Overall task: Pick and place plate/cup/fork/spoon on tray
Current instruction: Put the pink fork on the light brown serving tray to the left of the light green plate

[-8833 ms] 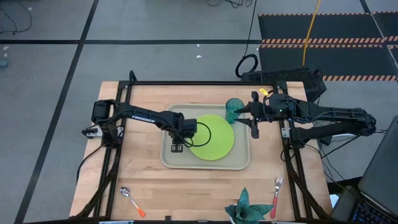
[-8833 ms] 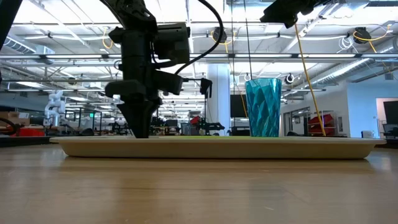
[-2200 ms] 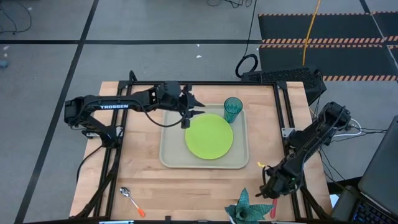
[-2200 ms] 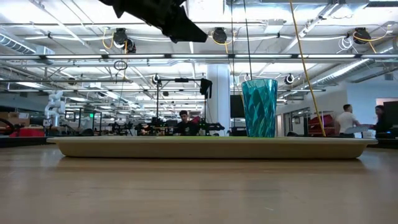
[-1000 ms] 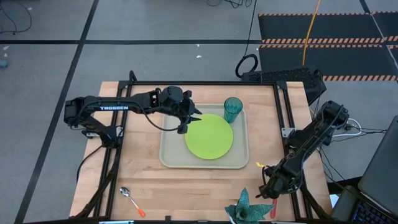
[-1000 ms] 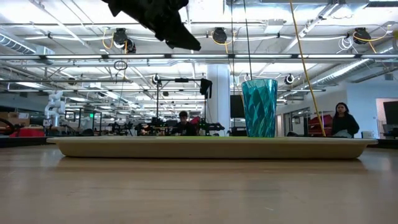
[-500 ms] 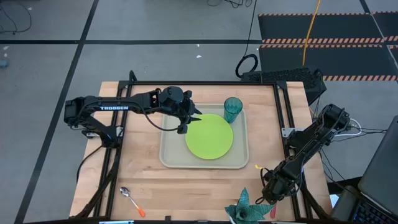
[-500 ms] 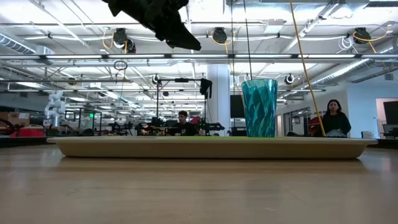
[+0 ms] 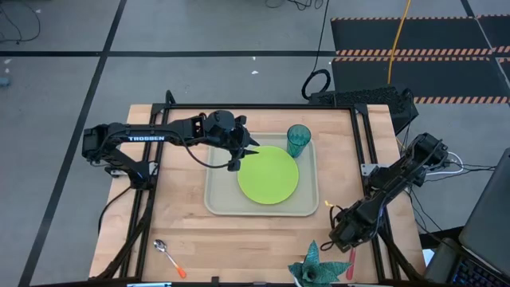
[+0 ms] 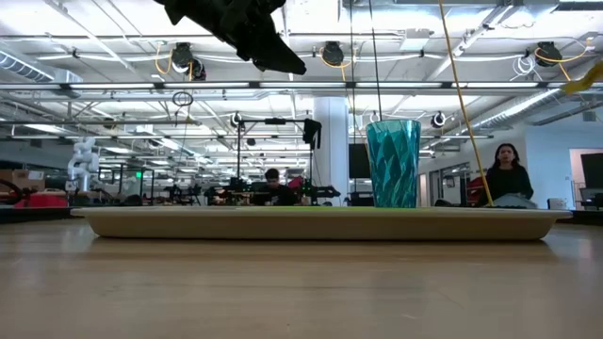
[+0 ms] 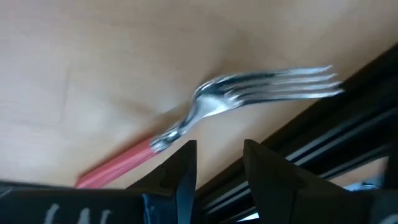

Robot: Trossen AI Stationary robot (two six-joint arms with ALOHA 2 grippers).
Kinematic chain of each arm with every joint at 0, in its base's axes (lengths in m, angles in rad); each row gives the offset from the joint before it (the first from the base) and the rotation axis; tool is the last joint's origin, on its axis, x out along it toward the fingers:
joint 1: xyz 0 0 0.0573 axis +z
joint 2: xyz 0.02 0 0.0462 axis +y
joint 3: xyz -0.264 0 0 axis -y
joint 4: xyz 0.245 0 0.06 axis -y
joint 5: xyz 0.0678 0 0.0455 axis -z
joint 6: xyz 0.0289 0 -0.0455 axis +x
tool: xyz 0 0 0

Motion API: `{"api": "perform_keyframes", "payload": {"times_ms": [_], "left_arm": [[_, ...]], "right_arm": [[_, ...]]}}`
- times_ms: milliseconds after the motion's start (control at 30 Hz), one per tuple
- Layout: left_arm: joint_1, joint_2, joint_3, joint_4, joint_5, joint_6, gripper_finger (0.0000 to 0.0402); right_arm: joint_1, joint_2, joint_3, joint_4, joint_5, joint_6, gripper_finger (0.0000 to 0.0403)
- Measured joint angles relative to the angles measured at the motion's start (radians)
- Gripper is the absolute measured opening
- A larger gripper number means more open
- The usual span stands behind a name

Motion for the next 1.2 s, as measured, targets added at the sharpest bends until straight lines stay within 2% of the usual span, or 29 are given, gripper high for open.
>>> {"api": "perform_keyframes", "payload": {"times_ms": [233, 500, 667, 833, 1000, 1200], "left_arm": [[0.000, 0.000, 0.000, 0.008, 0.000, 0.000, 0.0124], [0.000, 0.000, 0.000, 0.008, 0.000, 0.000, 0.0124], [0.000, 0.000, 0.000, 0.009, 0.000, 0.000, 0.0124], [0.000, 0.000, 0.000, 0.008, 0.000, 0.000, 0.0124], [0.000, 0.000, 0.000, 0.008, 0.000, -0.001, 0.0124], [0.000, 0.000, 0.000, 0.008, 0.000, -0.001, 0.0124]], "right_arm": [[-0.035, 0.000, 0.000, -0.075, 0.006, -0.127, 0.0123], [-0.081, -0.002, 0.000, -0.183, 0.079, -0.274, 0.0123], [-0.102, -0.004, 0.000, -0.211, 0.085, -0.309, 0.0123], [-0.118, -0.004, 0.000, -0.229, 0.159, -0.316, 0.0123], [-0.126, -0.007, 0.000, -0.254, 0.160, -0.331, 0.0123], [-0.126, -0.069, 0.000, -0.273, 0.275, -0.289, 0.0123]]}}
